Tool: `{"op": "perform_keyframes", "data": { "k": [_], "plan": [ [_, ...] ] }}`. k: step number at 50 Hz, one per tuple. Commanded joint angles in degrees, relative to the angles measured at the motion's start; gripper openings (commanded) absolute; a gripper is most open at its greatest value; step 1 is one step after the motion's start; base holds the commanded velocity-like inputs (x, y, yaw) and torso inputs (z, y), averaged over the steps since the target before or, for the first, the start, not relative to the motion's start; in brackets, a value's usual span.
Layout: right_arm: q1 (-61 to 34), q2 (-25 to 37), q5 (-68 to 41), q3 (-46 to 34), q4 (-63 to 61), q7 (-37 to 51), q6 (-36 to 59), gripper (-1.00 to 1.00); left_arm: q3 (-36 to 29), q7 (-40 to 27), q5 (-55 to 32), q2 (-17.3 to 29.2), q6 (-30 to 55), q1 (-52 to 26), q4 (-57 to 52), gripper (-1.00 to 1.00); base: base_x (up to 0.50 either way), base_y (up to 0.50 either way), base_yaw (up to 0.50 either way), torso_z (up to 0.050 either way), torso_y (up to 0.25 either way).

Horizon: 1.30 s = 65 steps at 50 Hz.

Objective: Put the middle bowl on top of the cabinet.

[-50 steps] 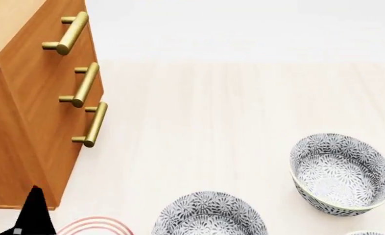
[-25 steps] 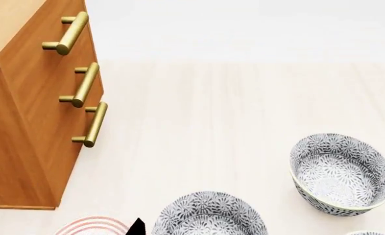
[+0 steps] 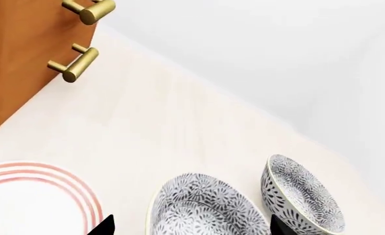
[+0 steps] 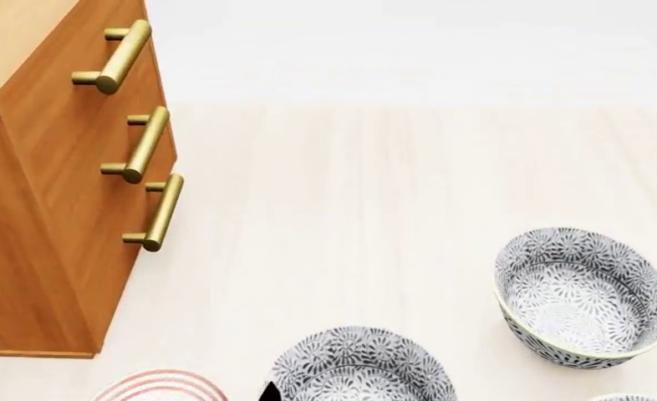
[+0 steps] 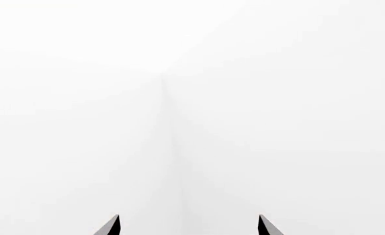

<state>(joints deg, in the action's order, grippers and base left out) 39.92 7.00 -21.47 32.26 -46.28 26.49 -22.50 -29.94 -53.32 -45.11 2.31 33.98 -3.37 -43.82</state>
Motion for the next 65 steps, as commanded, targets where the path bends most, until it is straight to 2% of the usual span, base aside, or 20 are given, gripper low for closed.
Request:
{"op": "perform_keyframes", "data": {
  "k": [1, 8, 29, 36, 65],
  "plan": [
    [0.8, 0.0, -0.7, 0.7, 0.0, -0.5, -0.8, 1.00, -3.1, -0.5, 1.1, 0.9, -0.6, -2.3, 3.9, 1.00, 0.00, 0.00, 0.00, 0.000, 0.000],
    [1.0, -0.1, -0.8, 0.8, -0.2, -0.5, -0.8, 1.00, -4.9, 2.5, 2.3, 1.5, -2.9, -2.8, 7.1, 1.00, 0.00, 0.00, 0.00, 0.000, 0.000],
    [1.3, -0.6, -0.9, 1.2, -0.7, -0.9, -1.2, 1.00, -5.7, 3.5, 1.9, 1.3, -6.4, -3.7, 15.1, 1.00, 0.00, 0.00, 0.00, 0.000, 0.000],
    [1.5, -0.7, -1.2, 1.5, -0.7, -1.1, -1.5, 1.00, -6.8, 5.7, 2.0, 1.4, -8.2, -3.9, 18.3, 1.00, 0.00, 0.00, 0.00, 0.000, 0.000],
    [1.9, -1.5, -1.5, 2.0, -1.2, -1.9, -1.8, 1.00, -9.1, 7.8, 1.2, 1.2, -12.2, -5.9, 25.1, 1.00, 0.00, 0.00, 0.00, 0.000, 0.000]
  ]
}}
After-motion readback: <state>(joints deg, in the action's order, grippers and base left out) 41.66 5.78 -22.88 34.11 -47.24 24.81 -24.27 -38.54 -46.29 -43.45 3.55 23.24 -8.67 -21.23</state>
